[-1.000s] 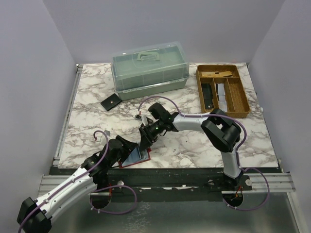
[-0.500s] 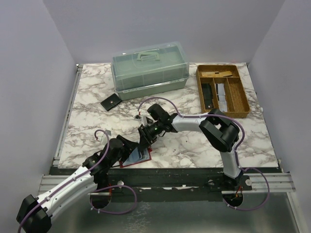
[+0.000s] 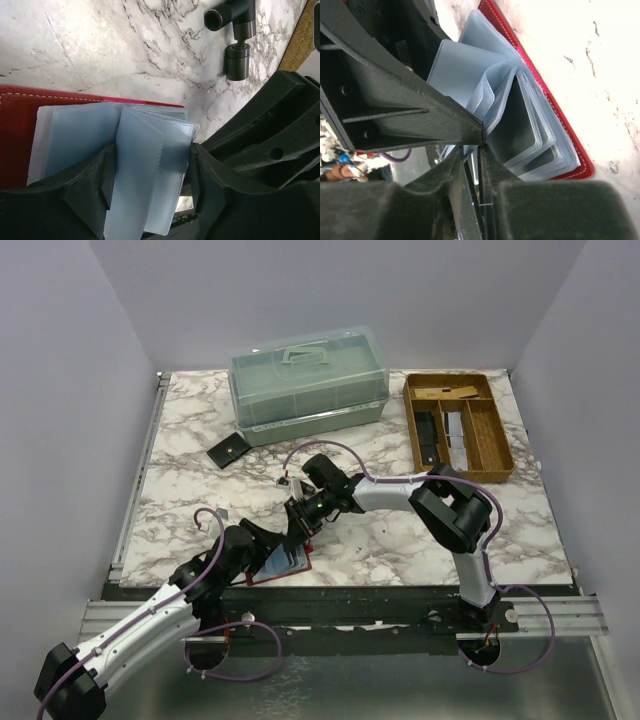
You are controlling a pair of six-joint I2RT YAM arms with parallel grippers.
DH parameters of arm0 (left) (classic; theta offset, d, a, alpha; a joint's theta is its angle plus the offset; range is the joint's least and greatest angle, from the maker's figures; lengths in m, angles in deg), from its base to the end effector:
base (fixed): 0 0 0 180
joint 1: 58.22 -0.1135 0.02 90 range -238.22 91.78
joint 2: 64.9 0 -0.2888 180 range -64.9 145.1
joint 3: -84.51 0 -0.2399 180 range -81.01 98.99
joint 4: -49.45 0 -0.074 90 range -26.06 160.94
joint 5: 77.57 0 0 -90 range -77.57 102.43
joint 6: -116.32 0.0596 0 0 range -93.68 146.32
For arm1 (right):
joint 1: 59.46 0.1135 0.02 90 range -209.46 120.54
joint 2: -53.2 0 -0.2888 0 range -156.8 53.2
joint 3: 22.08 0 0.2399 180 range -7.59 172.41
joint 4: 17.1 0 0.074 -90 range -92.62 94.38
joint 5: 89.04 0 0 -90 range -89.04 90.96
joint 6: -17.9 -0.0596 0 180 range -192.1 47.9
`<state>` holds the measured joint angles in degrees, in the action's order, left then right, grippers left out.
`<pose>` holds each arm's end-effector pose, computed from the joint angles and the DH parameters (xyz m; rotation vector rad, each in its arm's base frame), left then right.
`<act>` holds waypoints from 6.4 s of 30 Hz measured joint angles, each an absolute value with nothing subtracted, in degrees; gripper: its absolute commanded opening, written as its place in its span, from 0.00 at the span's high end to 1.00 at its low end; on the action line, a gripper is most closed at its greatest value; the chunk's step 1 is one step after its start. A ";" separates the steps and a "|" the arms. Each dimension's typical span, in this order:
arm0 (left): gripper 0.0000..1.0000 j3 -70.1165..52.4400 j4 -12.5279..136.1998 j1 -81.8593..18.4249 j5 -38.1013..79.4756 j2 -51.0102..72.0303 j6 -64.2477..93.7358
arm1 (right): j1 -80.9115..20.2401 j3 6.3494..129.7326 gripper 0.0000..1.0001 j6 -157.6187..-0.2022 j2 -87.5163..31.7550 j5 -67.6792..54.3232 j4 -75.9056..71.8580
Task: Take the credit cards out of the card holder
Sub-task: Remove the credit card from the card holder.
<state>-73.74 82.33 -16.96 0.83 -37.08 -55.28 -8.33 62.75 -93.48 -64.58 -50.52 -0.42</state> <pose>0.0877 -0.0610 0.1397 -0.9372 2.2136 -0.8903 0.2322 0.3624 0.1539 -1.1300 2.4314 1.6003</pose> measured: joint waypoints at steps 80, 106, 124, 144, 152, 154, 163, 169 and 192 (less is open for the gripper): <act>0.42 -74.40 42.88 -19.54 7.96 -16.84 -35.35 | -25.99 53.79 1.00 -93.02 -57.60 -58.24 -8.29; 0.41 -77.67 34.90 -21.09 10.47 -17.98 -37.51 | -26.10 51.23 1.00 -100.02 -59.40 -65.78 -17.49; 0.46 -77.70 28.28 -21.79 12.83 -12.82 -38.10 | -26.12 50.40 1.00 -106.92 -60.27 -69.51 -24.71; 0.53 -80.58 23.21 -22.12 13.07 -13.06 -40.70 | -26.10 53.38 0.93 -100.98 -64.31 -67.48 -15.81; 0.59 -80.58 21.66 -22.16 13.11 -14.85 -40.74 | -25.55 53.53 0.81 -100.87 -64.47 -67.72 -15.90; 0.59 -80.58 20.98 -22.16 13.22 -14.57 -40.74 | -25.40 53.53 0.79 -101.53 -64.58 -67.94 -16.44; 0.65 -80.58 19.14 -22.21 15.76 -7.71 -40.26 | -25.40 52.28 0.78 -106.12 -64.77 -69.65 -21.34; 0.65 -80.58 19.27 -22.21 18.12 -4.98 -39.78 | -25.40 52.28 0.81 -107.14 -64.77 -70.28 -22.74; 0.72 -78.92 13.68 -22.23 21.25 -1.19 -42.12 | -25.57 52.04 0.96 -111.06 -64.77 -72.64 -26.83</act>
